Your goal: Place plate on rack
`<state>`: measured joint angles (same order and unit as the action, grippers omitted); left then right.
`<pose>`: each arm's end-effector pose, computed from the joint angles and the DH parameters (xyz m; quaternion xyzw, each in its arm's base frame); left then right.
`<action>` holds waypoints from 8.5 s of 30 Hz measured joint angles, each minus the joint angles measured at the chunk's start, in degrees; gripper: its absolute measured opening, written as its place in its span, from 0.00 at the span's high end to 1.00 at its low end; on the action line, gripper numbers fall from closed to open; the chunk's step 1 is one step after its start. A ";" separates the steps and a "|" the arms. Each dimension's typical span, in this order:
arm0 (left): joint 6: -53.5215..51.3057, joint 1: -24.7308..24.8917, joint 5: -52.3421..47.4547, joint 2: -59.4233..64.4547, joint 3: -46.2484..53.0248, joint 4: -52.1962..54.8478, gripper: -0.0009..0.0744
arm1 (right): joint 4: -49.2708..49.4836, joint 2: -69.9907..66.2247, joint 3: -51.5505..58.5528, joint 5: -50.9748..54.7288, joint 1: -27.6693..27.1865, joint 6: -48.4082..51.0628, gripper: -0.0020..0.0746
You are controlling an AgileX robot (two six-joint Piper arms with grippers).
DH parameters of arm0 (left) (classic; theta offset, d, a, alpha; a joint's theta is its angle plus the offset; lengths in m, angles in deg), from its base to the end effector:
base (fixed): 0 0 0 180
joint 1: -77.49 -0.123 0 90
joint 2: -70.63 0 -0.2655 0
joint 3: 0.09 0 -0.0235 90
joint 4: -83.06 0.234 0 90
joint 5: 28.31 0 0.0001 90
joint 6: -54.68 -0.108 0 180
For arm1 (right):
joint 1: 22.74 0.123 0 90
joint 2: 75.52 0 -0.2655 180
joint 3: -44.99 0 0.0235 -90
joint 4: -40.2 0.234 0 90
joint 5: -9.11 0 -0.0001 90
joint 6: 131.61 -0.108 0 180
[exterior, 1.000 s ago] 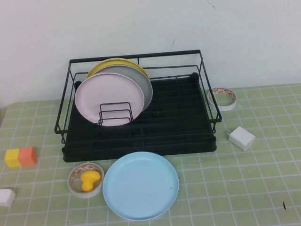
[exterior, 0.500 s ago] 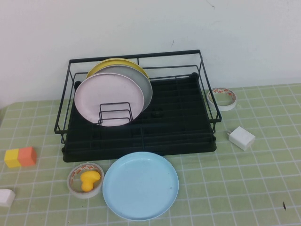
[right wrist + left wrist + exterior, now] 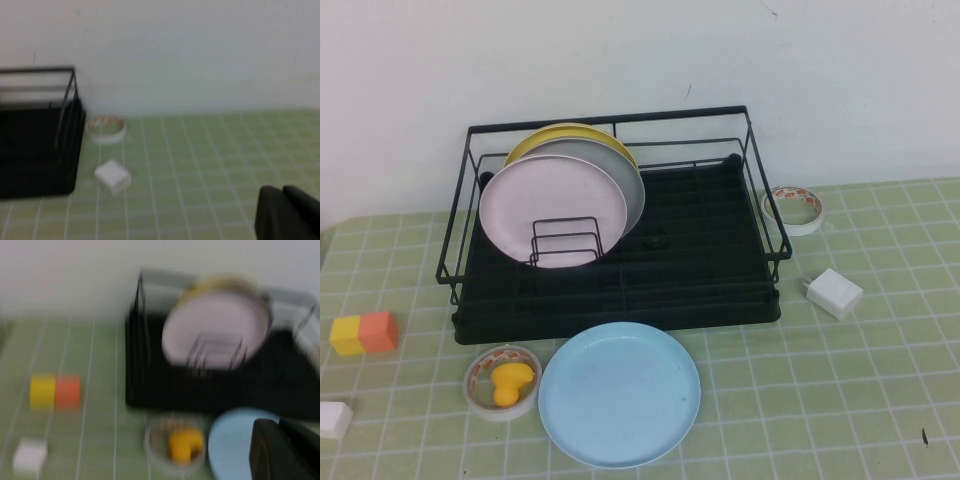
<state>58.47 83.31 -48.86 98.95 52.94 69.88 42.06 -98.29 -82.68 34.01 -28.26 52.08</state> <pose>0.0982 -0.0187 0.2860 -0.0444 0.7724 -0.1511 0.6153 0.0814 -0.0064 0.2898 0.0191 0.7657 -0.0369 0.6418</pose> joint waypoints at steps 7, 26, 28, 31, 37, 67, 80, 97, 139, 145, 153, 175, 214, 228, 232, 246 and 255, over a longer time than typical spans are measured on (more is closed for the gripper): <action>1.09 0.00 -14.58 19.50 -6.39 0.41 0.99 | 19.74 -21.92 -7.12 15.37 0.00 19.17 0.98; 5.03 0.00 -9.68 25.50 -6.17 -3.31 0.99 | 63.47 -78.60 -19.93 4.08 20.52 62.85 0.97; 5.03 0.00 -9.63 25.50 -6.17 -3.45 0.99 | 63.73 -82.76 -22.94 0.69 24.64 62.93 0.97; 5.03 0.00 -9.63 25.50 -6.17 -3.55 0.99 | 63.91 -88.55 -27.40 -1.83 29.18 62.98 0.95; 5.06 0.00 -10.21 25.50 -6.17 -4.54 0.99 | 63.91 -98.70 -36.39 -1.60 31.77 60.09 0.64; 5.16 0.00 -12.76 25.50 -6.17 -8.09 0.99 | 64.99 -115.43 -48.96 2.74 31.90 54.15 0.94; -13.28 0.00 -15.48 25.62 -4.71 -25.55 0.60 | 64.99 -104.16 -48.96 9.05 35.71 55.57 0.96; -17.18 0.00 -14.19 27.81 -3.96 -27.22 0.63 | 75.33 -92.18 -48.96 16.89 40.44 75.17 0.95; -164.10 0.00 -0.02 64.83 -29.62 -83.03 0.85 | 36.85 -72.93 -53.63 43.33 30.99 66.04 0.97; -167.11 0.00 -2.23 74.41 -37.46 -84.03 0.85 | 32.79 -72.93 -53.63 43.06 30.99 63.86 0.97; -167.23 0.00 -3.70 83.50 -44.11 -84.03 0.85 | 31.73 -72.93 -53.63 41.76 30.90 63.49 0.97; -149.77 0.00 -4.20 82.06 -47.31 -84.05 0.65 | 14.23 -71.56 -53.63 42.74 30.90 47.87 0.97; -94.96 0.00 23.93 13.43 0.69 -87.18 0.99 | -0.41 -8.15 4.25 13.78 30.90 14.51 0.97; -94.96 0.00 1.99 13.02 5.30 -85.41 0.99 | 0.05 -7.71 4.24 13.06 30.90 14.20 0.97; -94.96 0.00 1.88 11.87 5.30 -85.28 0.99 | 0.05 -7.71 4.24 13.06 30.90 14.20 0.97; -99.02 0.00 20.55 -5.45 5.30 -85.74 0.99 | 0.05 -7.71 4.24 13.06 30.90 14.11 0.97; -103.26 0.00 27.24 -12.38 8.66 -86.37 0.99 | 0.05 -7.71 4.37 13.06 30.90 14.07 0.97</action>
<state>-44.79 83.31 -21.63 86.57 61.59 -16.50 42.12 -106.00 -78.31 47.07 2.64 66.16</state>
